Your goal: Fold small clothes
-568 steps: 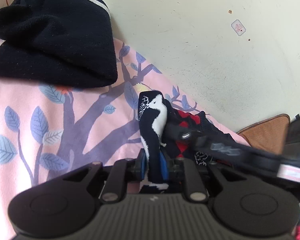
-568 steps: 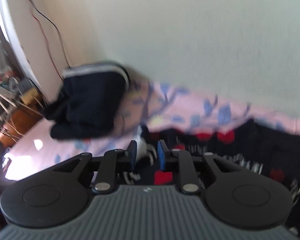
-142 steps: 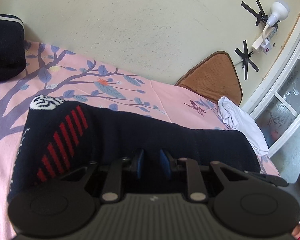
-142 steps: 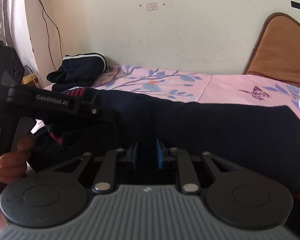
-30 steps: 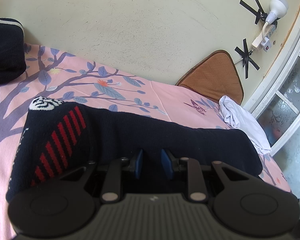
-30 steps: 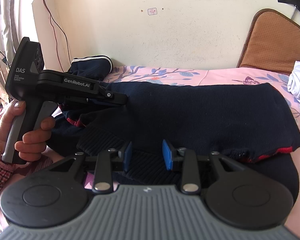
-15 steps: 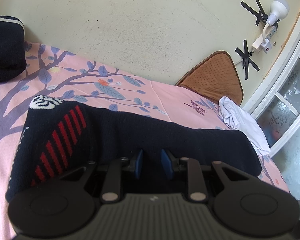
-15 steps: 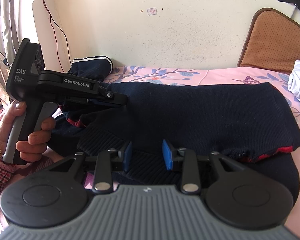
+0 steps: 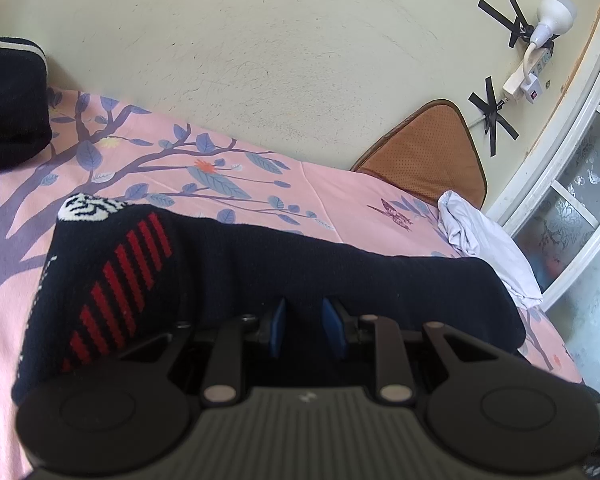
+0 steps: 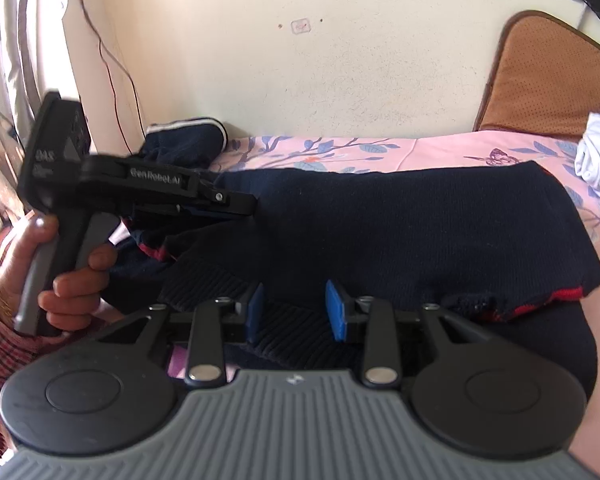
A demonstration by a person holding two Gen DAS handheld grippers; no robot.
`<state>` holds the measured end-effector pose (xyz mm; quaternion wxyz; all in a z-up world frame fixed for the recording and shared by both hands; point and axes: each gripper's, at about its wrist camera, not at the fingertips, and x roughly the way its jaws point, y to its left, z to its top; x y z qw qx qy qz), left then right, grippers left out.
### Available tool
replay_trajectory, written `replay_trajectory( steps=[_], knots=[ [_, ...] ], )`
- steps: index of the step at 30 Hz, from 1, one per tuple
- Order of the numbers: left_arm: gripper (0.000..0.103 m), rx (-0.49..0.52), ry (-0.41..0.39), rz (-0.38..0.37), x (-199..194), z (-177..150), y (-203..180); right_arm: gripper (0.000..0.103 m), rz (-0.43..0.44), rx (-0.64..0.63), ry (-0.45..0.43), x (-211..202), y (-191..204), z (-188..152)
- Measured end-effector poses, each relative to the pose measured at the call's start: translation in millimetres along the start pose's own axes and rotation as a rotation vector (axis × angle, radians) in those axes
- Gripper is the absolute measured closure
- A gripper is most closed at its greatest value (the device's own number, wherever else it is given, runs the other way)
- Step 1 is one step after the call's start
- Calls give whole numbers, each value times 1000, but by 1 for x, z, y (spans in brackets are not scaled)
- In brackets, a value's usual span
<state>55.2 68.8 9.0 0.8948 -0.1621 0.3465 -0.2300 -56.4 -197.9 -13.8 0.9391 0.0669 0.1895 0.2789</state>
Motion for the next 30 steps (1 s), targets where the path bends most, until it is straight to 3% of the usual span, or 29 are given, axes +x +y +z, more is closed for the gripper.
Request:
replay_trajectory(
  steps=[2,5,6,8,11,16,18,25,27,28,30],
  knots=[
    [80,0,0,1,0,0,0,65,20,68,-41,-18,-11,2],
    [79,-2,-5,3,-1,0,0,59,-42,155,-135,-55,-34,6],
    [70,-10,-14,-8,-3,0,0,53,-65,187,-156,-66,-42,7],
    [58,-7,-72,-55,-13,0,-5,49,-131,227,-170,-81,-55,9],
    [58,57,-140,-128,-27,-2,-20,44,-225,259,-161,-90,-69,4],
    [66,116,-50,-153,-10,-7,-36,42,-271,335,-121,-85,-91,-8],
    [82,136,-22,-160,-5,-10,-40,42,-252,373,-104,-78,-99,-8],
    [92,195,69,-90,11,-17,-42,42,-164,434,-38,-38,-109,7],
    [93,146,81,-112,12,-15,-33,53,-122,503,-21,-28,-110,11],
    [94,126,85,-119,12,-14,-30,76,-117,537,0,-23,-110,13],
    [95,103,88,-124,12,-14,-27,80,-86,580,-11,-24,-103,21]
  ],
)
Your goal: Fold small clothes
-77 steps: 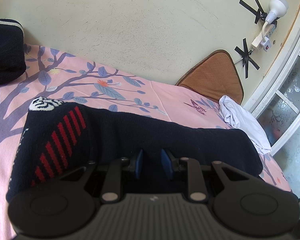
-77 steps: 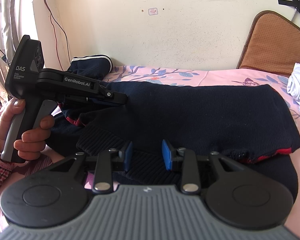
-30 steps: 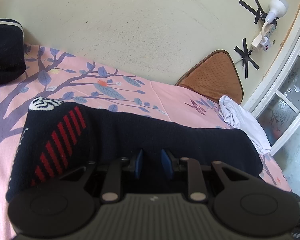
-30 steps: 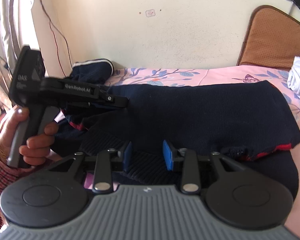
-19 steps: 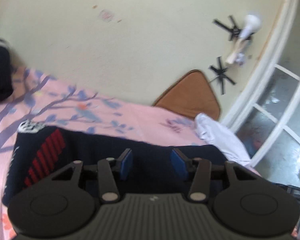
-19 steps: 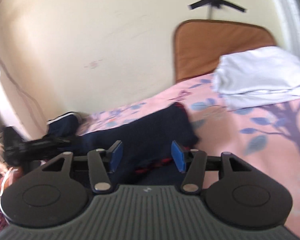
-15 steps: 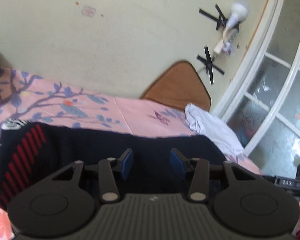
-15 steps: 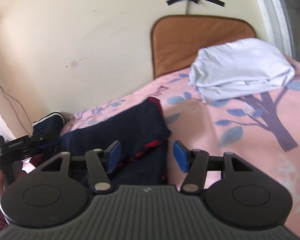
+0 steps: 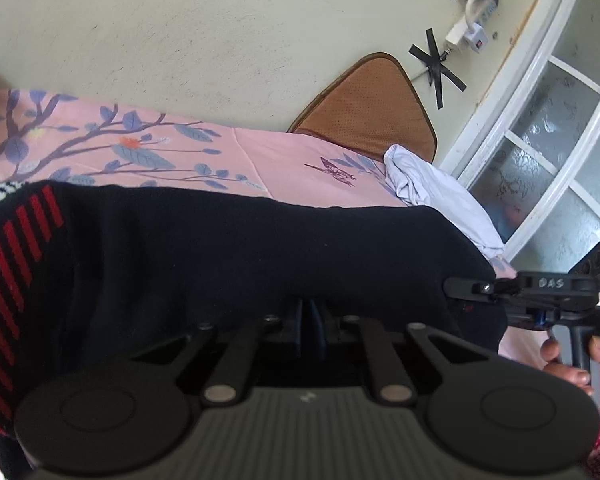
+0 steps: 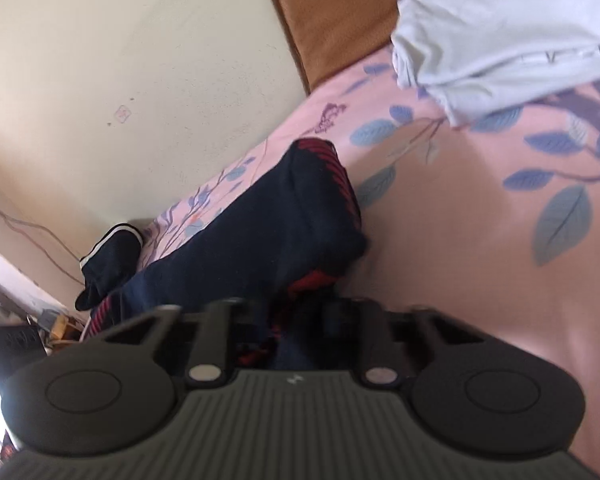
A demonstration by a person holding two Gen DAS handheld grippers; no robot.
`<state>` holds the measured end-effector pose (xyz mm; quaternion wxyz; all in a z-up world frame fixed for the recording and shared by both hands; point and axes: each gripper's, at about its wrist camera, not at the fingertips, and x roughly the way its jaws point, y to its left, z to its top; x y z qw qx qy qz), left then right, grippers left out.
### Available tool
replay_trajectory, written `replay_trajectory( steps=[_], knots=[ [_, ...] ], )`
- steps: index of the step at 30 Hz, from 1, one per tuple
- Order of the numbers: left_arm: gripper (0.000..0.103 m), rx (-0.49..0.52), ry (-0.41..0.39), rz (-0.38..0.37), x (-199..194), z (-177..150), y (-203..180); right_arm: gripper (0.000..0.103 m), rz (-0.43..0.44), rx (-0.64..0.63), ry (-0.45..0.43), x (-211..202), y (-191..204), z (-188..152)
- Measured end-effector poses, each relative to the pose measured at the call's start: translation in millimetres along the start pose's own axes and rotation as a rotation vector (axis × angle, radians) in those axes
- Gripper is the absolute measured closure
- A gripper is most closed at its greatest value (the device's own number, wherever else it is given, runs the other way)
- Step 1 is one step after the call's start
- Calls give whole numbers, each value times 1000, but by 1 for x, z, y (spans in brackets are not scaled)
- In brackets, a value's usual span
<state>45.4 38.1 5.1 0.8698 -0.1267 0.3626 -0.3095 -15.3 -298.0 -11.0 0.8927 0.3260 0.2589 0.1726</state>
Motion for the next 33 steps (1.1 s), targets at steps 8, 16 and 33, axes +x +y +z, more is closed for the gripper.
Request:
replay_trajectory(
  steps=[8,16,33],
  knots=[
    [94,-49,-81,-10,-29,8,-2,84,185,-359,-36,-16,143,4],
    [82,-238,-401,90,-167,-12,55,84,111,-895,211,81,264,-73],
    [84,-178,-290,140,-122,27,62,61,252,-995,121,47,252,-63]
  ],
)
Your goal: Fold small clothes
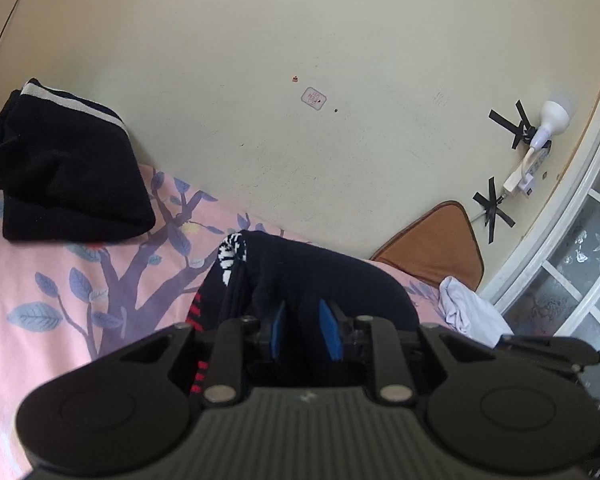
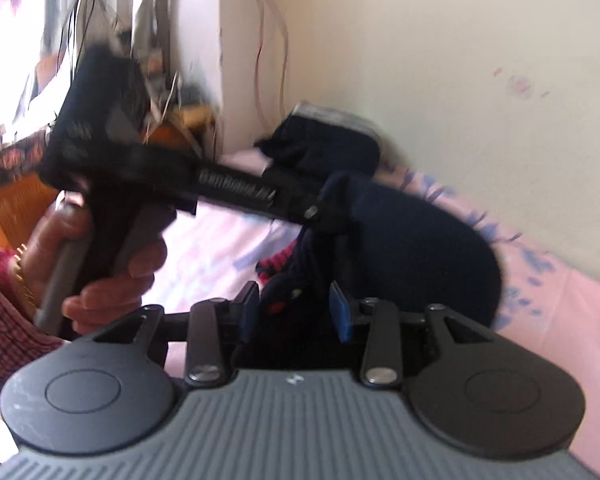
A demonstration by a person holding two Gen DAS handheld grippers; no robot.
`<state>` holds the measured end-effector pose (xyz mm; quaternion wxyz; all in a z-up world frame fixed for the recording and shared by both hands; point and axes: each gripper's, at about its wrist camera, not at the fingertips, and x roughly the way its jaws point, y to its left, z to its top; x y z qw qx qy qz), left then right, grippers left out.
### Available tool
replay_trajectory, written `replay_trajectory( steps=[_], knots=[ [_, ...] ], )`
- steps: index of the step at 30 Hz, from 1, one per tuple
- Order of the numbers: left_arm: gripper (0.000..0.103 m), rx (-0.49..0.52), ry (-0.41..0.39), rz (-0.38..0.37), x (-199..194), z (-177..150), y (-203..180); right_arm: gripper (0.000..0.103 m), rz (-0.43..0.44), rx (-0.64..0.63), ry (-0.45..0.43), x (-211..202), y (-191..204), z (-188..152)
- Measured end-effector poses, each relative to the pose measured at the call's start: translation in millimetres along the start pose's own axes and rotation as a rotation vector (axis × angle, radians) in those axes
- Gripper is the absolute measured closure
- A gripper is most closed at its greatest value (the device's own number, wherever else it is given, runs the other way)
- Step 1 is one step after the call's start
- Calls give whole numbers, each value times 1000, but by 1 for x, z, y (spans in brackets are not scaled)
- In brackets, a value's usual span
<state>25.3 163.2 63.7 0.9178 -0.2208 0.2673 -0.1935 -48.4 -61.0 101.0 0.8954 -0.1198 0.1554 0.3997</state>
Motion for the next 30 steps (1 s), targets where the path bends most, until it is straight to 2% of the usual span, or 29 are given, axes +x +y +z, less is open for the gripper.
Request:
replay_trajectory(
  steps=[3,5,6,8,9,10,11,12,15,17,18,19,20,21,22,23,24,26,30],
  knots=[
    [84,22,2,13,1,7,-4,62,-98,43,-54,-5,-21,18],
    [83,30,7,16,3,10,-6,62,-122,90,-44,6,-40,23],
    [84,33,21,26,7,10,-7,62,-119,111,-12,16,-50,23],
    [87,41,102,83,26,6,-6,62,-140,101,81,44,-65,5],
    [98,34,178,103,42,-2,-2,62,-175,79,109,60,-68,-7],
    [98,34,208,103,53,-11,1,61,-215,66,98,66,-70,-14],
    [97,55,170,100,52,-19,0,60,-224,93,94,67,-71,-14],
    [97,65,167,112,50,-20,-2,60,-226,109,102,67,-70,-12],
    [97,59,176,124,47,-19,-4,59,-254,12,98,66,-57,-15],
    [97,42,173,122,43,-18,-3,58,-262,-7,86,67,-55,-14],
    [97,42,173,123,39,-17,-4,57,-247,-5,62,63,-56,-13],
    [96,49,170,121,33,-16,-6,50,-219,16,34,56,-57,-12],
    [90,58,157,116,23,-14,-7,41,-193,58,-3,46,-60,-13],
    [75,66,135,111,13,-12,-9,35,-172,109,-49,31,-64,-15],
    [64,72,110,106,3,-10,-9,22,-156,161,-98,16,-68,-21],
    [38,77,84,112,-6,-9,-9,15,-143,216,-140,1,-72,-28],
    [22,82,69,120,-12,-8,-9,14,-128,274,-161,-12,-78,-36],
    [15,71,74,112,-16,-8,-4,14,-95,377,-157,-26,-89,-55],
    [7,-39,163,68,5,-21,11,14,-29,565,-102,-24,-108,-89]
  ],
)
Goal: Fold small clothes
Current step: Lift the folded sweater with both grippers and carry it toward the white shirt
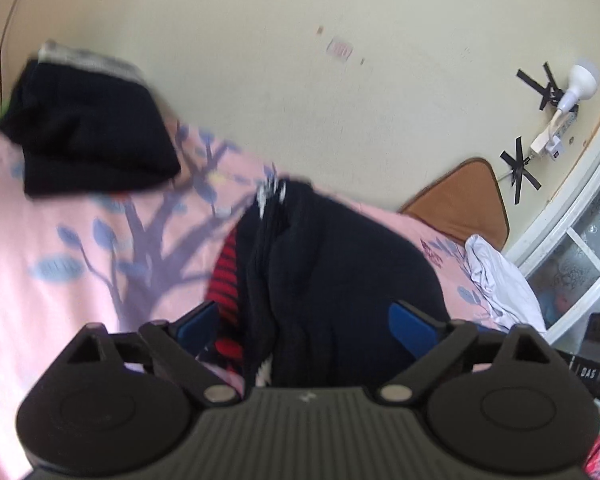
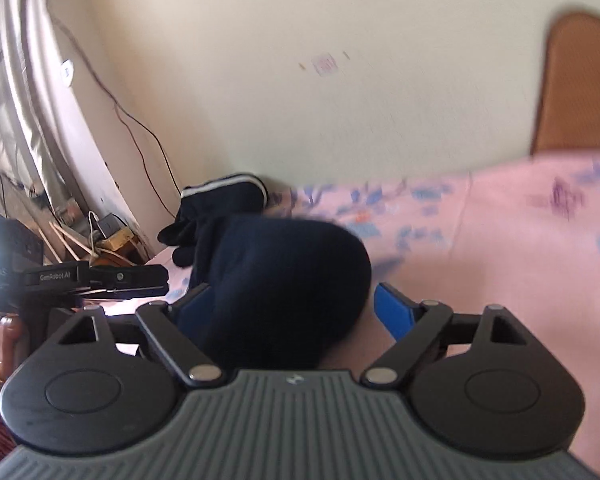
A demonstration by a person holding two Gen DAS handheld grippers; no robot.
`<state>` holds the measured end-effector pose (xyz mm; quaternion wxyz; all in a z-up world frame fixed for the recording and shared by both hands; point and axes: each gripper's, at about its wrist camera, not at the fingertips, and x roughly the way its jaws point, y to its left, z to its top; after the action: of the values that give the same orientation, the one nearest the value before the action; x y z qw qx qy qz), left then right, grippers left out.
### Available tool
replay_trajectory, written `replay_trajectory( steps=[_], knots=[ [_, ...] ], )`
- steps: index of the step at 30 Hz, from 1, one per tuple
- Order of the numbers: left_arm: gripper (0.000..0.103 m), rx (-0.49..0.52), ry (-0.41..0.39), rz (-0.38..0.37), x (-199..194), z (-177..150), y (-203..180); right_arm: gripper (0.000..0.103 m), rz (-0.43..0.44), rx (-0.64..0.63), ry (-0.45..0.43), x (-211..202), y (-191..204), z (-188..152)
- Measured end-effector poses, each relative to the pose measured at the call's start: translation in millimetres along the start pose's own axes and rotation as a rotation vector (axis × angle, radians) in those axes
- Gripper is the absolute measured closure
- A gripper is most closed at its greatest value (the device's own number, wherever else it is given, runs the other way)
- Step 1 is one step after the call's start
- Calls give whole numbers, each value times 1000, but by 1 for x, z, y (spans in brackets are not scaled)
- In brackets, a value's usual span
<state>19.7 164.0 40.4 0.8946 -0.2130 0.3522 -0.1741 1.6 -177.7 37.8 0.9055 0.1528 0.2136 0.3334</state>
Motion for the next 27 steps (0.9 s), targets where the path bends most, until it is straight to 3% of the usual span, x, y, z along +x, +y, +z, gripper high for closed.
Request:
replay_trajectory(
  steps=[5,9,11,15,19,21,22,24,27],
  knots=[
    [1,-29,25,-58,14,-18,2,14,61,125,53,23,-12,-8],
    [1,-113,36,-109,17,-26,15,14,131,199,86,48,-13,-3],
    [1,-153,33,-135,15,-27,22,9,144,235,106,64,-12,-2],
    [9,-180,18,-152,12,-31,27,8,116,179,118,73,2,-3],
    [17,-154,24,-120,20,-31,12,27,160,247,156,67,-3,-2],
    [28,-164,49,-126,27,-30,4,40,172,259,150,56,-6,2],
    [31,-169,64,-146,32,-28,-2,45,177,252,134,48,-7,5],
    [41,-157,115,-214,49,-19,-24,47,162,201,60,23,-7,16],
    [41,-17,155,-280,84,5,-94,48,124,145,-67,-25,-20,44]
  ],
)
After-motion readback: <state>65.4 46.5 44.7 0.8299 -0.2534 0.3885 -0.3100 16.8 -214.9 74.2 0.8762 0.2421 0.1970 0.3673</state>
